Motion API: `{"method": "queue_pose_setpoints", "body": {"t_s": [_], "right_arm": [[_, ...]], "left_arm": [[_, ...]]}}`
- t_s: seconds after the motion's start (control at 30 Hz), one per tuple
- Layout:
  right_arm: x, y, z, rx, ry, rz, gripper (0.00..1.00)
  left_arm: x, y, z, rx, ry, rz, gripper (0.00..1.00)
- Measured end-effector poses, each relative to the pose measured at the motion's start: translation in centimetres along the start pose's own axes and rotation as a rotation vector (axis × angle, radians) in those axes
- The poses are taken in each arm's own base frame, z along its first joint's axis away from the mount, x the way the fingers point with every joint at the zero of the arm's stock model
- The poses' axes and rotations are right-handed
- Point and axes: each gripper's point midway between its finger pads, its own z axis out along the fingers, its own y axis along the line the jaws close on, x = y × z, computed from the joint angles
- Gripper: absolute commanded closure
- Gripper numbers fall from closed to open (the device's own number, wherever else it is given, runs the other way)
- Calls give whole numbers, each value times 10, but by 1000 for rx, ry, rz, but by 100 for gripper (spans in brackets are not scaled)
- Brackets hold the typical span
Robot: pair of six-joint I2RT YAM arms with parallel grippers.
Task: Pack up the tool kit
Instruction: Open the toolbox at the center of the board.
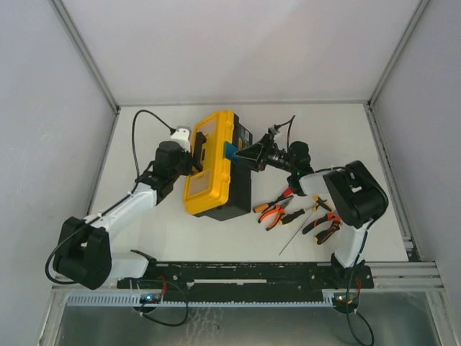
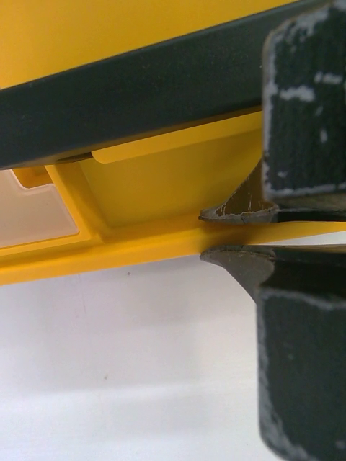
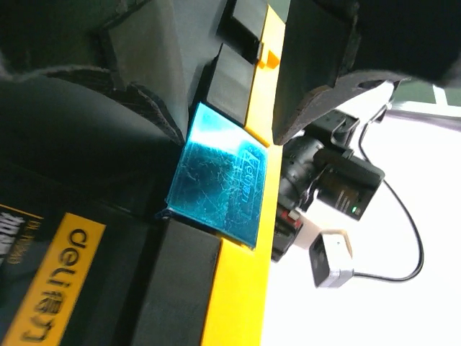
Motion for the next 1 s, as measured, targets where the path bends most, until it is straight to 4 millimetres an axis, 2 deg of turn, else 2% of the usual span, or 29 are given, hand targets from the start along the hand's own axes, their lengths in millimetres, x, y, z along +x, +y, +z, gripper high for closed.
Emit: {"method": "queue_pose_setpoints", "body": {"t_s": [0.23, 0.4, 0.53, 1.0], "right_arm": [[4, 1, 4, -93, 47, 55, 50], [5, 2, 5, -107, 73, 64, 57], [3, 1, 10, -112, 97, 69, 58], [-7, -5, 14, -93, 90, 87, 80]], "left_arm": [[0, -2, 7, 54, -4, -16, 100], [3, -3, 9, 87, -1, -25, 100], [7, -1, 11, 104, 9, -33, 100], [14, -3, 15, 124, 35, -67, 100]]}}
